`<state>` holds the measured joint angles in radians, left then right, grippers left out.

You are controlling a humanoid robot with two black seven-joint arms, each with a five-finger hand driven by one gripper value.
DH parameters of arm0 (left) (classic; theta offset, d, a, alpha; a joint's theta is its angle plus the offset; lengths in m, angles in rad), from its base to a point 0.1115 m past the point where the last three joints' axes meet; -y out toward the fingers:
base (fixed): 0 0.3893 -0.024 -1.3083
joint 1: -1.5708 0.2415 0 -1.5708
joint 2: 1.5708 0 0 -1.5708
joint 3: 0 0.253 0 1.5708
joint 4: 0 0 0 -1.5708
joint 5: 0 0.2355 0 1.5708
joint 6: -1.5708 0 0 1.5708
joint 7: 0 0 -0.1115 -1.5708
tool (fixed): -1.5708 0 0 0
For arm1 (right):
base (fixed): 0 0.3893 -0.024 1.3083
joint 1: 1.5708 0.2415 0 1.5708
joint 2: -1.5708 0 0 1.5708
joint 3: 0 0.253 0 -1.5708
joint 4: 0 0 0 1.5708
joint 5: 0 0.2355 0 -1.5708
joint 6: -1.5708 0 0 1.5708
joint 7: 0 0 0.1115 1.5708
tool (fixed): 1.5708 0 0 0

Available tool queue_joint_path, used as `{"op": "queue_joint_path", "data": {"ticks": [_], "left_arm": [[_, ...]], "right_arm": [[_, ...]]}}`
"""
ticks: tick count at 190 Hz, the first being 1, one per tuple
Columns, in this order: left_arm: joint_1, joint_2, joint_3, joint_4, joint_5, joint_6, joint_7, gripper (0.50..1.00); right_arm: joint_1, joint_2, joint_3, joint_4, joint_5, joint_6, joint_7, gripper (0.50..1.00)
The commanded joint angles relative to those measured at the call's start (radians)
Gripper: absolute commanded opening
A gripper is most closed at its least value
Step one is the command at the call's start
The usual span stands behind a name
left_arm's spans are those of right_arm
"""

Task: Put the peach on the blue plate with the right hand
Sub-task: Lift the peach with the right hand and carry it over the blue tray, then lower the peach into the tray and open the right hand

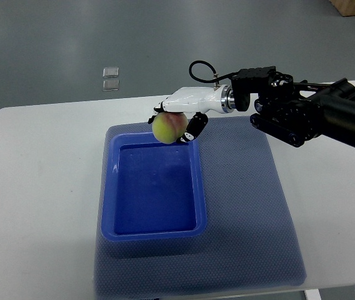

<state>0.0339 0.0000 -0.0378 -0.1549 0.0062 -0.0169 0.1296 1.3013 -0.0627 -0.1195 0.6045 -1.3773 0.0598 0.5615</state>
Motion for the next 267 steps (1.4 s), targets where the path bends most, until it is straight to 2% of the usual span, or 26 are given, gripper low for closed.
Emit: {"op": "queue_joint_path", "data": {"ticks": [1,45,68,69,71,83,103,135,146,160,161,169,178,179,189,202,205,267], "left_arm": [[0.0,0.0,0.001,0.0,0.0,0.0,-0.001,1.0],[0.0,0.0,0.001,0.0,0.0,0.0,-0.001,1.0],[0.0,0.0,0.001,0.0,0.0,0.0,-0.001,1.0],[0.0,0.0,0.001,0.0,0.0,0.0,0.001,1.0],[0.0,0.0,0.001,0.0,0.0,0.0,-0.001,1.0],[0.0,0.0,0.001,0.0,0.0,0.0,-0.001,1.0],[0.0,0.0,0.001,0.0,0.0,0.0,-0.001,1.0],[0.0,0.0,0.001,0.0,0.0,0.0,-0.001,1.0],[0.0,0.0,0.001,0.0,0.0,0.0,0.001,1.0],[0.0,0.0,0.001,0.0,0.0,0.0,0.001,1.0],[0.0,0.0,0.001,0.0,0.0,0.0,0.001,1.0],[0.0,0.0,0.001,0.0,0.0,0.0,-0.001,1.0],[0.0,0.0,0.001,0.0,0.0,0.0,-0.001,1.0],[0.0,0.0,-0.001,0.0,0.0,0.0,-0.001,1.0],[0.0,0.0,-0.001,0.0,0.0,0.0,-0.001,1.0],[0.0,0.0,-0.001,0.0,0.0,0.0,0.001,1.0],[0.0,0.0,-0.001,0.0,0.0,0.0,-0.001,1.0],[0.0,0.0,-0.001,0.0,0.0,0.0,-0.001,1.0]], "right_arm": [[0.012,0.047,0.0,0.009,0.0,0.003,0.0,0.613],[0.01,0.063,-0.006,0.012,-0.005,0.011,0.015,0.627],[-0.002,0.063,-0.017,0.012,-0.012,0.015,0.026,0.65],[-0.017,0.063,-0.02,0.012,-0.014,0.017,0.028,0.678],[-0.019,0.063,-0.023,0.012,-0.014,0.017,0.029,0.68],[-0.027,0.063,-0.025,0.012,-0.011,0.026,0.049,0.688],[-0.037,0.063,-0.025,0.012,-0.011,0.034,0.049,0.688],[-0.065,0.063,-0.026,0.012,-0.014,0.037,0.049,0.721],[-0.077,0.063,-0.026,0.012,-0.014,0.037,0.049,0.754],[-0.079,0.063,-0.026,0.012,-0.016,0.037,0.049,0.76],[-0.082,0.063,-0.034,0.012,-0.016,0.037,0.049,0.788],[-0.083,0.063,-0.042,0.012,-0.016,0.037,0.049,0.809],[-0.083,0.063,-0.042,0.012,-0.016,0.037,0.049,0.809],[-0.085,0.063,-0.046,0.011,-0.016,0.037,0.049,0.843],[-0.088,0.063,-0.046,0.011,-0.012,0.037,0.049,0.893],[-0.091,0.063,-0.046,0.011,-0.014,0.035,0.049,0.899],[-0.094,0.063,-0.046,0.011,-0.008,0.035,0.049,0.913],[-0.082,0.063,-0.016,0.012,0.006,0.032,0.049,0.913]]}}
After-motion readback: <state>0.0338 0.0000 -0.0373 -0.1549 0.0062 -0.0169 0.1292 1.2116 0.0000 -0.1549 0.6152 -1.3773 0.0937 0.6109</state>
